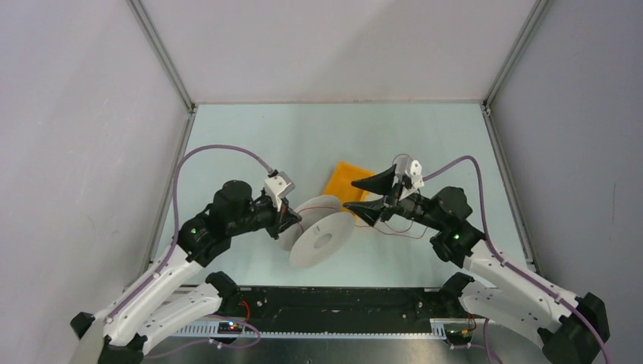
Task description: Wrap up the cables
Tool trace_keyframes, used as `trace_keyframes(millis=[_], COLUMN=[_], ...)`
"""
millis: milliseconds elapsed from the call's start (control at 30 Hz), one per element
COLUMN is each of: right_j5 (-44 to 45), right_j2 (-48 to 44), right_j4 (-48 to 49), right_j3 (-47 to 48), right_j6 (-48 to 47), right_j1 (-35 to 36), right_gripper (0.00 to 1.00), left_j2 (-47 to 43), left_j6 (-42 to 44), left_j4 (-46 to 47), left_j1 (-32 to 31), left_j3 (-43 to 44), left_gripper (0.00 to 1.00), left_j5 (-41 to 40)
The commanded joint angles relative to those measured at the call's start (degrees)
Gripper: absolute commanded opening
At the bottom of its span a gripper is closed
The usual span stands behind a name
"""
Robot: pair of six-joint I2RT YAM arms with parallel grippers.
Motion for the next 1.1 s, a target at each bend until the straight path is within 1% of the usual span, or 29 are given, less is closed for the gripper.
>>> trace_keyframes(millis=[0, 167, 333, 400, 500, 700, 767, 833, 900, 967, 1067], right_j5=[2.8, 3.9, 2.5, 2.0, 2.9, 5.6, 5.2, 4.5, 3.2, 1.8, 1.3], right_j2=[-5.0, -10.1, -13.8, -15.5, -17.4, -16.4, -15.6, -15.0, -14.1, -12.1, -6.9], right_j4=[-4.5, -10.8, -17.8, -19.6, -19.3, -11.9, -8.6, -3.9, 3.4, 6.5, 9.1], right_j3=[0.3, 0.3, 0.3, 0.2, -0.9, -6.7, -8.9, -11.6, -14.5, -16.2, -16.4], right_j6=[-2.2, -6.1, -10.4, -12.2, -13.1, -12.4, -13.3, -13.8, -13.9, -14.6, -16.3], right_j1=[-1.3, -2.0, -2.2, -2.2, -2.2, -2.2, -2.1, -1.9, -1.5, -0.9, 0.5], right_gripper=[0.67, 0.71, 0.71, 0.71, 0.71, 0.7, 0.7, 0.7, 0.71, 0.71, 0.71], left_j2=[-4.4, -6.2, -8.2, -8.9, -9.8, -11.0, -11.3, -11.6, -11.6, -11.3, -10.3], left_j6=[-3.0, -4.8, -7.9, -8.9, -10.2, -15.1, -17.2, -18.4, -20.2, -22.1, -24.1], left_j4=[-1.0, -2.9, -3.0, -3.0, -3.0, -1.9, -1.2, -0.9, -0.9, -0.8, -0.1], left_j1=[0.2, 0.2, 0.2, 0.2, 0.2, 0.2, 0.2, 0.2, 0.2, 0.3, 0.3], left_j3=[4.0, 8.1, 11.1, 12.2, 13.6, 15.9, 15.9, 15.7, 15.6, 15.8, 16.8], left_gripper=[0.0, 0.0, 0.0, 0.0, 0.0, 0.0, 0.0, 0.0, 0.0, 0.0, 0.0], left_j5=[-1.7, -3.8, -2.6, -3.0, -5.1, -8.2, -9.5, -11.5, -13.7, -14.4, -12.9])
